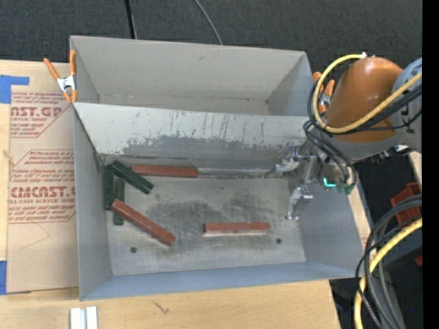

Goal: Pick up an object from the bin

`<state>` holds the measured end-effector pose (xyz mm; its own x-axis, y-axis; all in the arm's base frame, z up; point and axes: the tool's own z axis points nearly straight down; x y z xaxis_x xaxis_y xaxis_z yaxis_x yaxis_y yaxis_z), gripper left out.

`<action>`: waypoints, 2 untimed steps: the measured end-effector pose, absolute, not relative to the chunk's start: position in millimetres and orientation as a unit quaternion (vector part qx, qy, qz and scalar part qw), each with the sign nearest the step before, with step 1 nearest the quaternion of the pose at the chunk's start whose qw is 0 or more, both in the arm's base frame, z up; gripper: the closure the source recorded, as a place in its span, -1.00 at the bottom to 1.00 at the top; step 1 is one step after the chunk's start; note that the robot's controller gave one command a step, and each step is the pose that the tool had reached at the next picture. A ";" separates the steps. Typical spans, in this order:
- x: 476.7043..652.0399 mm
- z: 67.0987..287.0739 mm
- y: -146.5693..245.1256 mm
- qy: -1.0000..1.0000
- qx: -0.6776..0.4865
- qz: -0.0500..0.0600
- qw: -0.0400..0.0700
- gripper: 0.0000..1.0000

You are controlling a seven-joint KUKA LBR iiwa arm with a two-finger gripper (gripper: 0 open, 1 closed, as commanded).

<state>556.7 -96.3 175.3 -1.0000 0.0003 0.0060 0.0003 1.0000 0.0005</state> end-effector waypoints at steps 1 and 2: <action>558.6 179.4 -96.0 -1.000 0.000 0.000 -0.001 -1.00; 549.8 123.1 -60.3 -0.999 0.044 0.001 -0.003 -1.00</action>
Offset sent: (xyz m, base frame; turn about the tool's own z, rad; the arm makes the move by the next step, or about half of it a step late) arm -0.0164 0.0696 -0.1053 -0.1710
